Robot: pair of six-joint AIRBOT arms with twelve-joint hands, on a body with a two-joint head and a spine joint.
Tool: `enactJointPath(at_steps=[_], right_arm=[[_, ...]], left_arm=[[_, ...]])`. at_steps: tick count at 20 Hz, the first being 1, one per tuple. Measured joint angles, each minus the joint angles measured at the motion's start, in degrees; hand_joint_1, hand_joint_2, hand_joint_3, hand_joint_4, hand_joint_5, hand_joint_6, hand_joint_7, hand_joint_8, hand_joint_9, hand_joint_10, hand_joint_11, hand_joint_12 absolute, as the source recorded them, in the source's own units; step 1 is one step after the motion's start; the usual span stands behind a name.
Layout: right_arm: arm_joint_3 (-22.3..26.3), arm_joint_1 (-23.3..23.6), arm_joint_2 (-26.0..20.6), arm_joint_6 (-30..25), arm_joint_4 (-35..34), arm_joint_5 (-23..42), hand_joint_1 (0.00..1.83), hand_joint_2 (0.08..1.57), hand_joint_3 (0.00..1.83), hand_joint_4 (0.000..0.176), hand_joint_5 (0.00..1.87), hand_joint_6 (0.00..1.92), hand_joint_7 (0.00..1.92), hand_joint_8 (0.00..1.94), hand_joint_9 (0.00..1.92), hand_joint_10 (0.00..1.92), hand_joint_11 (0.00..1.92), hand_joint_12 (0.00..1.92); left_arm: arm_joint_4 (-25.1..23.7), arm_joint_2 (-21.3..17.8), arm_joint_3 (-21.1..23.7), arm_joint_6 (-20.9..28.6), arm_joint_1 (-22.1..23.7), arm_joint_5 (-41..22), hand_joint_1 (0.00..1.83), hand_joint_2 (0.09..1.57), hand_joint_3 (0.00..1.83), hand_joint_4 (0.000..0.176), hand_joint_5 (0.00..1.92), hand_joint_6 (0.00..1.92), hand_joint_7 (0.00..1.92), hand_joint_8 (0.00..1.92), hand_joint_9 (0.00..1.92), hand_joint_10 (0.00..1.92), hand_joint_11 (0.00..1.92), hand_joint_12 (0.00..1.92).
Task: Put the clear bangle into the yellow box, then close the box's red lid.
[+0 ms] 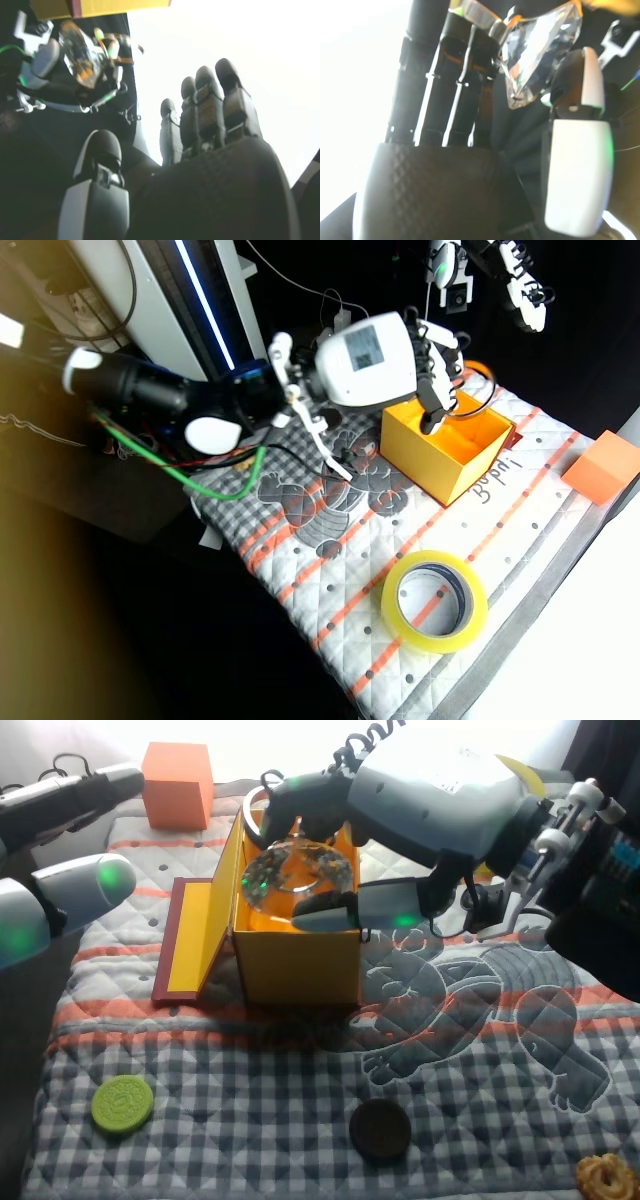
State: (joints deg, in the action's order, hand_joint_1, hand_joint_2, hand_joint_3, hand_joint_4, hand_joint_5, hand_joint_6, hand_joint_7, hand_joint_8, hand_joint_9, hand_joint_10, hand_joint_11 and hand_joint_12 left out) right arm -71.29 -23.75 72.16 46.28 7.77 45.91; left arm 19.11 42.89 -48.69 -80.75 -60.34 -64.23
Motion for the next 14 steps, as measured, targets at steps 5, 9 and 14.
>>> enactJointPath(at_steps=[5,9,14], right_arm=[[-0.9,0.0,0.0,0.0,-1.3,-1.8,0.51,1.01,0.00,0.061,0.30,0.01,0.36,0.00,0.36,0.00,0.11,0.75],[-0.8,0.0,0.2,0.0,-1.1,-0.4,0.23,1.06,0.00,0.105,0.00,0.00,0.15,0.00,0.20,0.00,0.00,0.87],[1.8,0.0,-2.6,0.0,-1.0,1.6,0.01,1.11,0.00,0.166,0.00,0.00,0.00,0.00,0.08,0.00,0.00,0.53]], left_arm=[[0.0,0.0,0.0,0.0,0.0,0.0,0.25,1.23,0.00,0.117,0.40,0.00,0.38,0.00,0.31,0.00,0.00,0.48],[0.3,0.0,0.0,0.0,0.0,0.0,0.25,1.23,0.00,0.108,0.42,0.01,0.38,0.00,0.33,0.01,0.00,0.50],[-6.1,-0.3,-0.5,7.3,0.0,1.4,0.28,1.23,0.00,0.123,0.36,0.00,0.45,0.01,0.37,0.01,0.00,0.57]])
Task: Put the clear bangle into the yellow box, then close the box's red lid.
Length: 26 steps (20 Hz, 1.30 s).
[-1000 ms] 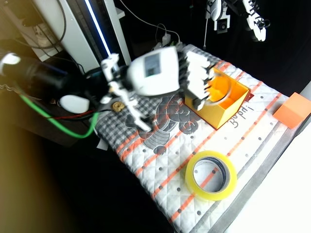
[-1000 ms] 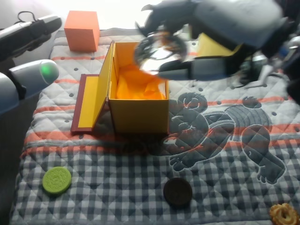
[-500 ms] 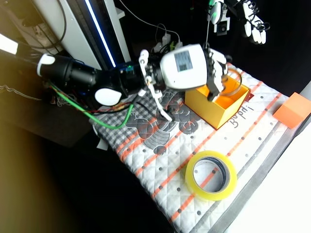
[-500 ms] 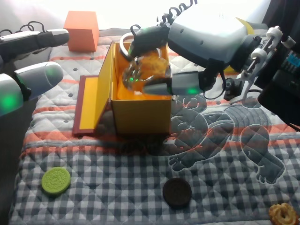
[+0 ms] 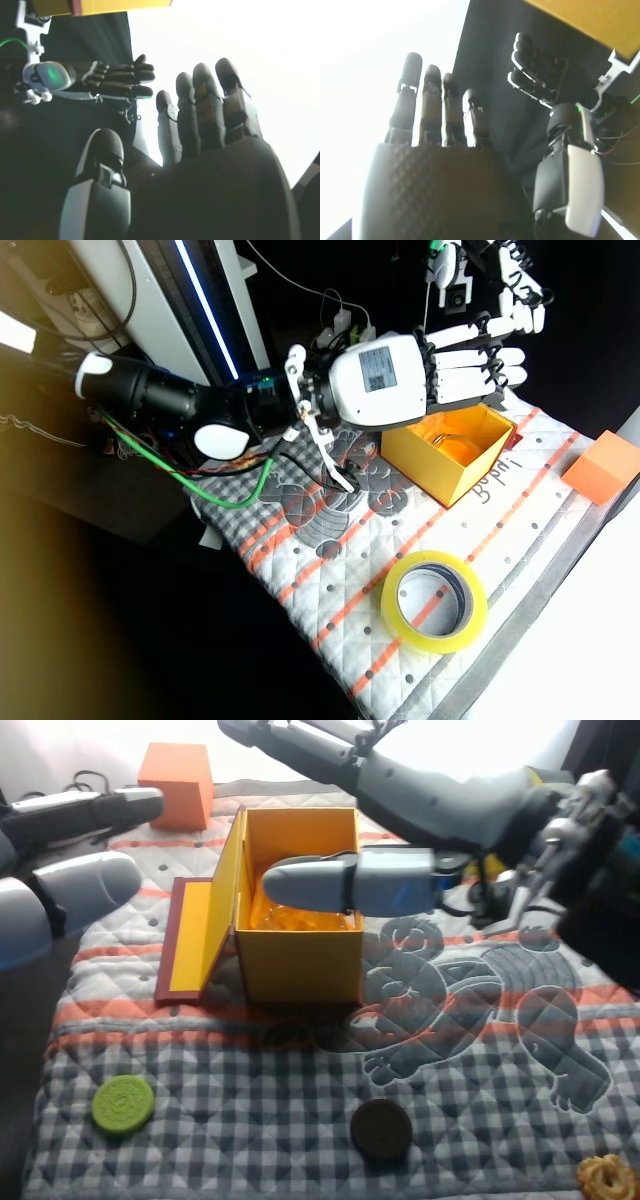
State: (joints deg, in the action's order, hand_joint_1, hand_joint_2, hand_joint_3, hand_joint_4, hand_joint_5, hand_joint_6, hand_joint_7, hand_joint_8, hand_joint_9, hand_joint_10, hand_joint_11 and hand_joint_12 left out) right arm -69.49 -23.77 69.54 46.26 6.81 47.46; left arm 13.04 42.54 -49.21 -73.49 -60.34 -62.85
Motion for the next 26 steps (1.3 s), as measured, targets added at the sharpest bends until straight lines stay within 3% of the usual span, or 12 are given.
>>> enactJointPath(at_steps=[1,2,3,4,5,6,8,10,12,13,20,26], right_arm=[[0.9,-1.2,-2.1,0.0,-0.3,3.1,0.02,1.08,0.00,0.157,0.00,0.00,0.00,0.00,0.02,0.00,0.00,0.39],[1.6,-2.9,-4.4,0.0,-2.6,6.5,0.03,1.03,0.00,0.172,0.00,0.00,0.01,0.00,0.01,0.00,0.00,0.21],[2.2,-5.4,-6.8,0.0,-5.9,9.7,0.03,1.03,0.00,0.175,0.00,0.00,0.03,0.00,0.01,0.00,0.00,0.07],[2.7,-7.4,-8.4,0.0,-8.0,11.3,0.04,1.06,0.01,0.137,0.00,0.00,0.04,0.01,0.02,0.01,0.00,0.01],[3.8,-10.0,-10.6,0.1,-11.0,13.8,0.02,1.10,0.01,0.165,0.00,0.00,0.11,0.01,0.13,0.02,0.00,0.60],[4.6,-11.4,-11.7,0.1,-11.6,16.1,0.06,1.10,0.00,0.161,0.02,0.00,0.12,0.00,0.14,0.01,0.00,0.65],[6.4,-13.2,-12.9,0.1,-11.4,21.9,0.08,1.11,0.00,0.168,0.00,0.00,0.07,0.00,0.01,0.00,0.00,0.05],[8.0,-14.4,-13.5,0.1,-10.3,26.6,0.08,1.13,0.00,0.129,0.03,0.00,0.17,0.01,0.06,0.01,0.00,0.00],[8.3,-14.8,-13.6,0.3,-9.5,27.8,0.06,1.15,0.00,0.150,0.04,0.00,0.23,0.00,0.09,0.01,0.00,0.00],[8.3,-14.8,-13.6,0.3,-10.0,27.9,0.07,1.16,0.00,0.139,0.06,0.01,0.24,0.01,0.11,0.01,0.00,0.00],[9.2,-16.5,-14.9,0.5,-11.8,28.7,0.14,1.14,0.00,0.139,0.17,0.01,0.31,0.01,0.19,0.02,0.03,0.02],[9.4,-17.3,-15.0,0.5,-12.2,29.0,0.08,1.17,0.01,0.140,0.15,0.00,0.32,0.00,0.15,0.00,0.01,0.02]], left_arm=[[-2.3,-0.7,0.5,1.0,0.0,0.9,0.29,1.24,0.00,0.053,0.35,0.00,0.46,0.00,0.41,0.00,0.00,0.60],[-4.2,-1.6,1.3,2.4,0.0,1.5,0.20,1.27,0.00,0.000,0.34,0.00,0.45,0.00,0.44,0.00,0.03,0.67],[-7.2,-2.4,1.8,4.4,0.0,2.3,0.17,1.29,0.00,0.000,0.35,0.00,0.46,0.00,0.47,0.00,0.07,0.74],[-9.2,-2.9,2.3,6.5,0.0,3.1,0.17,1.33,0.01,0.000,0.32,0.00,0.41,0.00,0.43,0.00,0.10,0.77],[-13.0,-3.1,2.2,10.2,0.0,4.5,0.19,1.34,0.00,0.000,0.30,0.00,0.35,0.00,0.37,0.00,0.08,0.70],[-15.8,-3.0,2.2,12.9,0.0,5.9,0.21,1.33,0.00,0.000,0.30,0.00,0.32,0.00,0.35,0.00,0.11,0.64],[-19.6,-1.7,1.6,16.2,0.0,8.9,0.15,1.35,0.00,0.000,0.27,0.00,0.29,0.00,0.31,0.00,0.10,0.55],[-21.4,0.7,0.0,18.5,0.0,13.1,0.19,1.33,0.00,0.000,0.27,0.00,0.31,0.00,0.33,0.01,0.16,0.50],[-21.9,1.6,-0.7,19.0,0.4,16.9,0.11,1.35,0.00,0.000,0.26,0.00,0.29,0.00,0.31,0.00,0.19,0.43],[-22.2,2.4,-1.2,19.1,0.8,17.9,0.10,1.33,0.00,0.000,0.27,0.00,0.31,0.00,0.33,0.00,0.23,0.38],[-19.2,7.7,-6.2,19.1,2.2,24.4,0.17,1.33,0.00,0.000,0.26,0.00,0.24,0.00,0.24,0.00,0.18,0.30],[-7.1,6.9,-5.6,3.4,2.2,24.8,0.40,1.28,0.00,0.000,0.29,0.01,0.29,0.01,0.28,0.01,0.26,0.34]])
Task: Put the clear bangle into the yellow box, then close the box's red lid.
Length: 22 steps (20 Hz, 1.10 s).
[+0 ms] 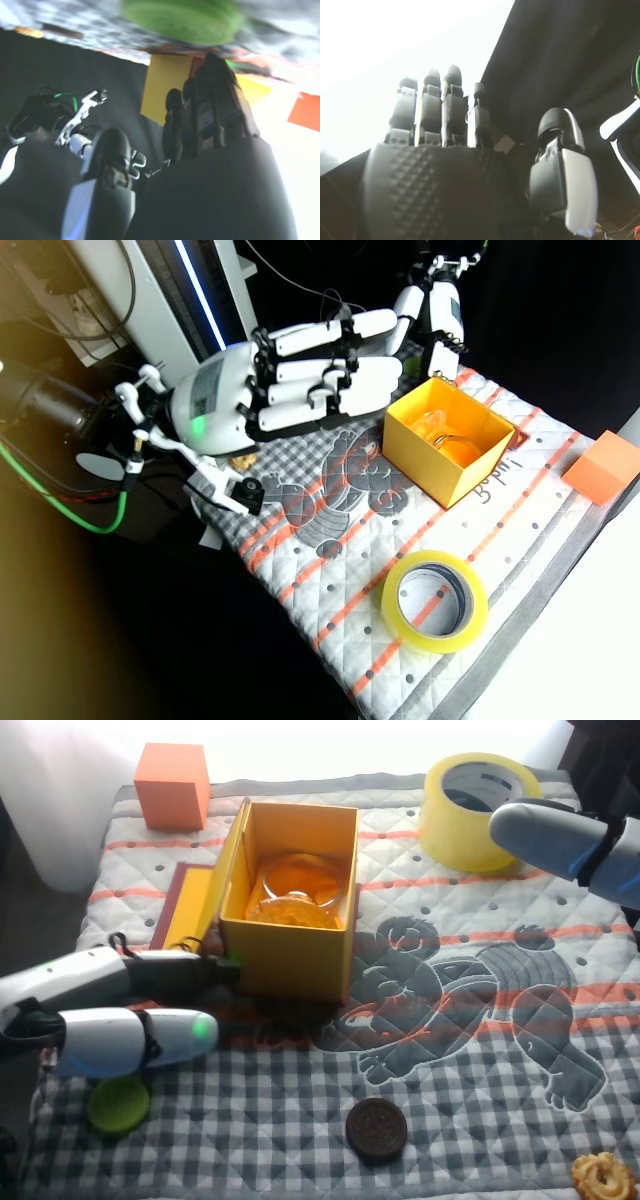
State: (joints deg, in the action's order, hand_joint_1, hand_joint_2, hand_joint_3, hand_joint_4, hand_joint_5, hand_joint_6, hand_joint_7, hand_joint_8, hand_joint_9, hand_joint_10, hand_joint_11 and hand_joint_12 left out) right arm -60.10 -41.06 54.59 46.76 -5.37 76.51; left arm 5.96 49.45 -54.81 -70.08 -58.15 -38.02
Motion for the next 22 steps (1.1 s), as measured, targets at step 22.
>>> enactJointPath(at_steps=[22], right_arm=[[0.9,-3.1,-1.2,0.0,-2.2,2.5,0.08,1.21,0.00,0.124,0.22,0.00,0.32,0.00,0.14,0.00,0.00,0.00]], left_arm=[[-15.0,-0.9,3.2,-0.2,13.0,-7.6,0.05,1.30,0.00,0.000,0.24,0.01,0.23,0.01,0.22,0.01,0.03,0.51]])
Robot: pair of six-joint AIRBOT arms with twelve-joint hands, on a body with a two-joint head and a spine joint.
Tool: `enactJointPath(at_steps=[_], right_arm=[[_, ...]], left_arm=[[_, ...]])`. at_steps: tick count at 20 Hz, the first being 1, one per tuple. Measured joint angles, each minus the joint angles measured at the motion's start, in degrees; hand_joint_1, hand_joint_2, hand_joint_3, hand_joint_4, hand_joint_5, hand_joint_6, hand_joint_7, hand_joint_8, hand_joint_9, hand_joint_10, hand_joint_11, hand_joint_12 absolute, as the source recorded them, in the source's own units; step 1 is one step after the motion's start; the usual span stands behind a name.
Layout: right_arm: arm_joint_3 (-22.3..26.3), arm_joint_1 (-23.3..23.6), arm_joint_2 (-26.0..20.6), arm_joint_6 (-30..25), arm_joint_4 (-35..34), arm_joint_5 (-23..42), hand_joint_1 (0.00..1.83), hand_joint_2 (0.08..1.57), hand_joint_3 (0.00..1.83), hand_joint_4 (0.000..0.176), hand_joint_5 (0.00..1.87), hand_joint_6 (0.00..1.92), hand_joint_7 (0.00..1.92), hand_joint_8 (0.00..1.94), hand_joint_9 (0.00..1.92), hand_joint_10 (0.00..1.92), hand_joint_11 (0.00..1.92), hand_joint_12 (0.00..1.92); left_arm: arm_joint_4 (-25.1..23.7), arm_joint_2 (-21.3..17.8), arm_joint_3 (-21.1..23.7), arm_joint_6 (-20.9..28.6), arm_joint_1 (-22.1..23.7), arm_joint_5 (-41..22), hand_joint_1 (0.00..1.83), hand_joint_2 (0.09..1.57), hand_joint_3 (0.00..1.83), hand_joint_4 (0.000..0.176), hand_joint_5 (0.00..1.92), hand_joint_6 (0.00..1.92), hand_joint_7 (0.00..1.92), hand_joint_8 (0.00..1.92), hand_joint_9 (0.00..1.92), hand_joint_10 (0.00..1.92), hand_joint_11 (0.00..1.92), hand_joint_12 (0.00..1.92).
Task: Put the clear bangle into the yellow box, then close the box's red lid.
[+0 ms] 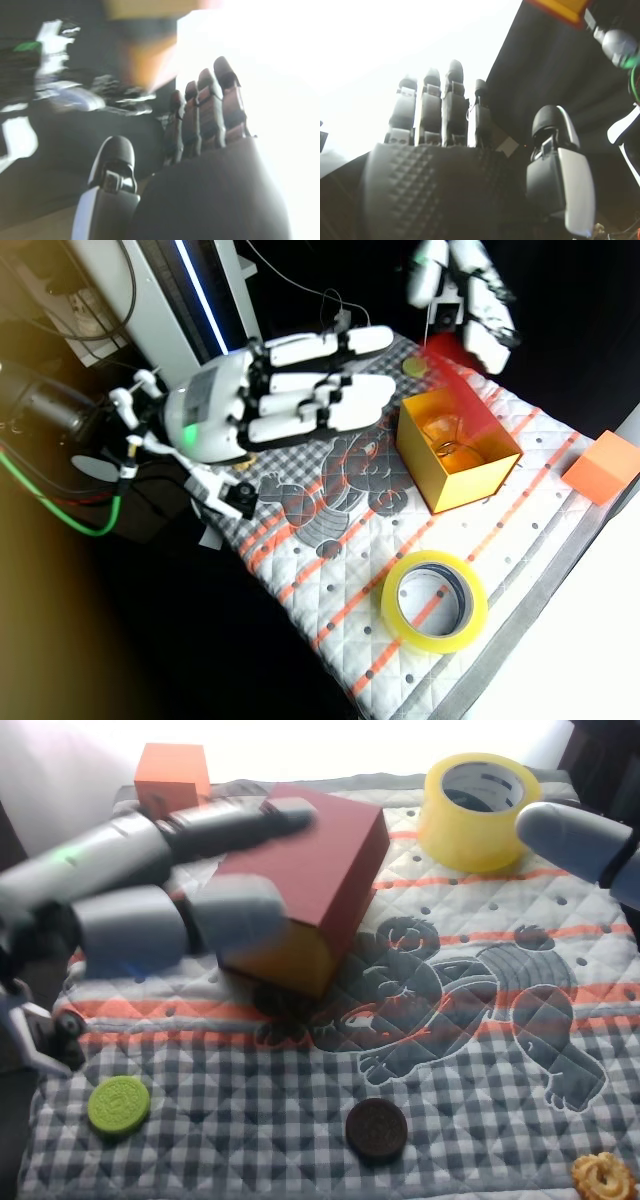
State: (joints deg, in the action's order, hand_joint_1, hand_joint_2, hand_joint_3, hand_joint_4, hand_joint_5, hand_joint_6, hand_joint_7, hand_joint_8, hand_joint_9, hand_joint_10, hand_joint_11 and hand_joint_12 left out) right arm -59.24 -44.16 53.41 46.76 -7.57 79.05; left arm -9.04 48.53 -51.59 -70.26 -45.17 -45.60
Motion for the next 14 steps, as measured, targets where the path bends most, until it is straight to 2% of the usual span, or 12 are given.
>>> enactJointPath(at_steps=[2,3,4,5,6,7,8,9,11,12,13,14], right_arm=[[0.3,0.0,-0.4,0.0,-0.2,0.8,0.08,1.22,0.00,0.107,0.23,0.01,0.34,0.01,0.14,0.00,0.00,0.00],[0.3,-0.1,-0.6,0.0,-0.1,1.0,0.07,1.22,0.00,0.106,0.24,0.01,0.34,0.00,0.12,0.00,0.00,0.00],[0.6,-0.4,-1.0,0.0,-0.1,1.0,0.06,1.23,0.01,0.106,0.24,0.00,0.34,0.00,0.12,0.00,0.00,0.00],[0.9,-1.2,-1.3,0.0,-0.1,1.6,0.06,1.23,0.00,0.112,0.24,0.00,0.33,0.00,0.12,0.00,0.00,0.00],[1.1,-2.4,-1.9,0.0,0.1,1.9,0.07,1.24,0.01,0.087,0.24,0.00,0.32,0.00,0.12,0.00,0.00,0.00],[2.0,-4.1,-2.7,0.4,-0.4,2.6,0.11,1.21,0.00,0.084,0.19,0.00,0.33,0.00,0.13,0.00,0.00,0.00],[2.8,-5.3,-3.1,0.9,-1.0,3.8,0.20,1.18,0.00,0.093,0.20,0.01,0.36,0.01,0.16,0.02,0.05,0.02],[3.9,-6.8,-3.9,1.2,-1.6,5.4,0.23,1.17,0.00,0.117,0.21,0.01,0.36,0.01,0.17,0.01,0.05,0.02],[5.4,-10.0,-5.4,1.3,-2.7,9.5,0.27,1.17,0.00,0.112,0.21,0.00,0.30,0.00,0.16,0.01,0.04,0.02],[6.1,-11.5,-5.8,1.3,-3.7,11.7,0.24,1.18,0.00,0.097,0.22,0.01,0.29,0.00,0.17,0.01,0.05,0.02],[6.7,-13.3,-6.0,1.3,-5.4,14.2,0.27,1.19,0.00,0.084,0.25,0.01,0.33,0.01,0.19,0.01,0.08,0.04],[7.3,-13.3,-6.0,1.4,-6.8,14.4,0.33,1.18,0.00,0.083,0.30,0.01,0.39,0.01,0.23,0.01,0.09,0.04]], left_arm=[[-2.2,1.2,-0.1,0.4,-0.4,5.2,0.00,1.33,0.01,0.000,0.21,0.00,0.23,0.00,0.21,0.00,0.03,0.51],[-1.6,1.2,-0.3,1.1,-0.5,5.1,0.03,1.33,0.01,0.000,0.13,0.00,0.16,0.00,0.15,0.00,0.01,0.46],[0.9,0.7,-0.5,1.2,-0.9,4.4,0.08,1.34,0.00,0.000,0.17,0.01,0.13,0.00,0.13,0.00,0.00,0.40],[2.8,0.0,-0.5,1.2,-1.3,3.9,0.06,1.34,0.00,0.000,0.23,0.00,0.18,0.00,0.17,0.00,0.03,0.45],[5.7,-1.0,-0.9,1.0,-2.0,2.3,0.11,1.34,0.00,0.000,0.25,0.00,0.24,0.00,0.24,0.00,0.05,0.56],[10.1,-2.0,-1.1,1.1,-3.1,-1.6,0.10,1.36,0.00,0.000,0.23,0.00,0.24,0.00,0.25,0.00,0.01,0.69],[13.0,-2.7,-1.1,1.6,-4.0,-5.0,0.09,1.34,0.00,0.000,0.23,0.00,0.25,0.00,0.28,0.00,0.03,0.86],[15.5,-3.4,-1.3,4.2,-5.5,-10.3,0.07,1.33,0.00,0.000,0.21,0.00,0.22,0.00,0.25,0.00,0.00,0.86],[17.8,-3.8,-2.6,12.9,-8.5,-20.2,0.15,1.28,0.00,0.000,0.20,0.00,0.23,0.00,0.29,0.01,0.00,0.99],[18.5,-3.7,-3.4,16.9,-9.7,-24.2,0.15,1.25,0.00,0.000,0.13,0.00,0.15,0.00,0.23,0.01,0.00,0.88],[21.1,-3.3,-4.1,21.0,-11.9,-30.0,0.36,1.15,0.00,0.000,0.13,0.00,0.18,0.01,0.25,0.01,0.00,0.87],[24.8,-2.9,-4.1,23.6,-15.1,-35.8,0.44,1.11,0.00,0.017,0.04,0.00,0.07,0.02,0.11,0.02,0.00,0.51]])
